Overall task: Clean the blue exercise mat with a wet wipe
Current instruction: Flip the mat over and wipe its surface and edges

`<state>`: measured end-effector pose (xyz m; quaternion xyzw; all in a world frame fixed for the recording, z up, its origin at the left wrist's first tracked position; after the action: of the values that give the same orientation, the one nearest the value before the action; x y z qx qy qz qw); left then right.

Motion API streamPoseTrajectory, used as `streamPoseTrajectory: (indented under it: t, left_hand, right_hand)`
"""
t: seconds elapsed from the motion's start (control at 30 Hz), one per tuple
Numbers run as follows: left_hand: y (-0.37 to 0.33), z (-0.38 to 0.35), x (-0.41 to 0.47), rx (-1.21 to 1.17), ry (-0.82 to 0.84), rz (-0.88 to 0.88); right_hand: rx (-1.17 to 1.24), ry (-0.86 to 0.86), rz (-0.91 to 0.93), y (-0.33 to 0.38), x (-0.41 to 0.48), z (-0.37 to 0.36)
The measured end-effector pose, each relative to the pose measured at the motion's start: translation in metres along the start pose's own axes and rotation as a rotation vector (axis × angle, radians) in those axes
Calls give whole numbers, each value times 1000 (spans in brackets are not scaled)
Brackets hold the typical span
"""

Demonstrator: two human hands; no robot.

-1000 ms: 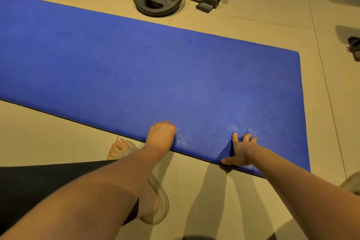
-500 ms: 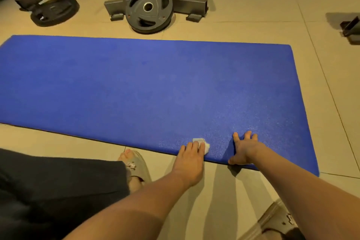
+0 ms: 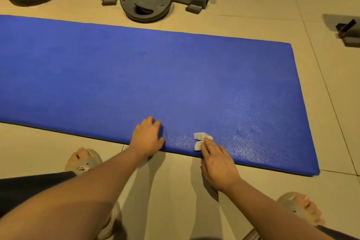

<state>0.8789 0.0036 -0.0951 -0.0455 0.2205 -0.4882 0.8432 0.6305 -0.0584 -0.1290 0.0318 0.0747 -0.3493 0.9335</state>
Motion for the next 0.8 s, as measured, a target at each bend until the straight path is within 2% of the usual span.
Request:
streamPoseTrajectory:
  t: [0.13,0.27,0.37,0.6,0.7,0.8]
  left_hand:
    - [49,8,18,190,211,98]
    - [55,2,33,214,321,113]
    - [52,0,38,265,295,95]
    - [48,-3,42,324,298,53]
    - [47,-2,43,367,300,33]
    - [45,0,42,414,297,6]
  right_hand:
    - [-65,61,-74,18,0,-6]
    - [3,42,-283,42,5,-8]
    - [59,54,-326,72,21,-9]
    - [144,15,-113,126,78,0]
    - [155,2,-134,111,84,0]
    - [33,-14,-206,68,63,2]
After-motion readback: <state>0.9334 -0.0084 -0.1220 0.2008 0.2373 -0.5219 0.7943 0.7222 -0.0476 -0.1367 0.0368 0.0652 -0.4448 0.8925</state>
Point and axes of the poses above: each hand's wrist, its own x-axis towards the middle knuckle, its own z-axis out of the back of the hand, y = z × x, the point moved 5 cm from there along x, towards the middle knuckle, and after that the axes turned 7 degrees about -x, right-handed, at the moved point
